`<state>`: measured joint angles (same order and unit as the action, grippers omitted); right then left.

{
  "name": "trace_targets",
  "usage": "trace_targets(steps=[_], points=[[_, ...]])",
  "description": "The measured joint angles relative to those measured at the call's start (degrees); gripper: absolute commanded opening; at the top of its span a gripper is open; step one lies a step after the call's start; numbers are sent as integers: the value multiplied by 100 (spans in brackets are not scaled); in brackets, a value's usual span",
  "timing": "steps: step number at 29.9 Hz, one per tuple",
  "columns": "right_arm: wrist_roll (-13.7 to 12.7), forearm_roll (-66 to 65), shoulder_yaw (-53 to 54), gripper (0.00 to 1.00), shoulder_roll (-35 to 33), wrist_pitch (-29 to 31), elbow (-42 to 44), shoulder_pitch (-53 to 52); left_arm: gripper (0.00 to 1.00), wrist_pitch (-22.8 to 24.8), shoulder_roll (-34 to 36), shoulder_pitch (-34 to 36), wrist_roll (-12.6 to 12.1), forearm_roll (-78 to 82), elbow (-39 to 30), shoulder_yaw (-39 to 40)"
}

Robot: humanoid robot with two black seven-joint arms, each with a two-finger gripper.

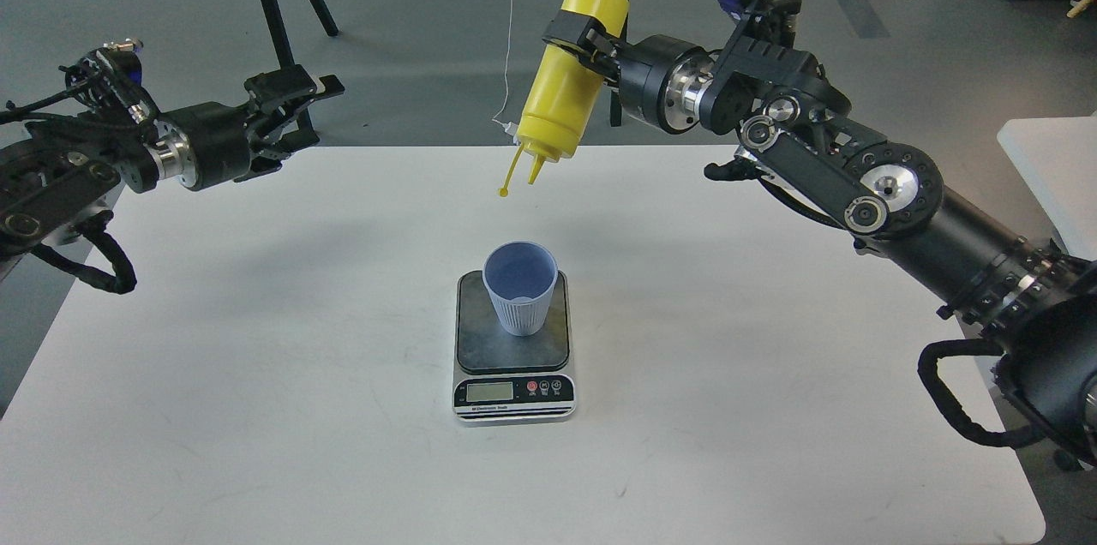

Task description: Pour seasoning into cup on scale with both arms

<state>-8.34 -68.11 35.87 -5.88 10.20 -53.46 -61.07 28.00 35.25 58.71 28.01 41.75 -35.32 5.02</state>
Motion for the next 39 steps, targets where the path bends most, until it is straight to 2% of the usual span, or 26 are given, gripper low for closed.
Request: trace_targets(steps=[7, 13, 34, 39], points=[[166, -252, -185, 5, 362, -139, 278, -1, 100, 0, 7, -25, 0, -2, -2, 0], [196, -274, -335, 5, 566, -157, 489, -1, 100, 0, -17, -41, 0, -2, -2, 0], [244, -272, -741, 5, 588, -240, 555, 15, 100, 0, -78, -44, -2, 0, -2, 9], [201, -73, -284, 5, 589, -407, 623, 16, 100, 0, -79, -44, -2, 0, -2, 9]])
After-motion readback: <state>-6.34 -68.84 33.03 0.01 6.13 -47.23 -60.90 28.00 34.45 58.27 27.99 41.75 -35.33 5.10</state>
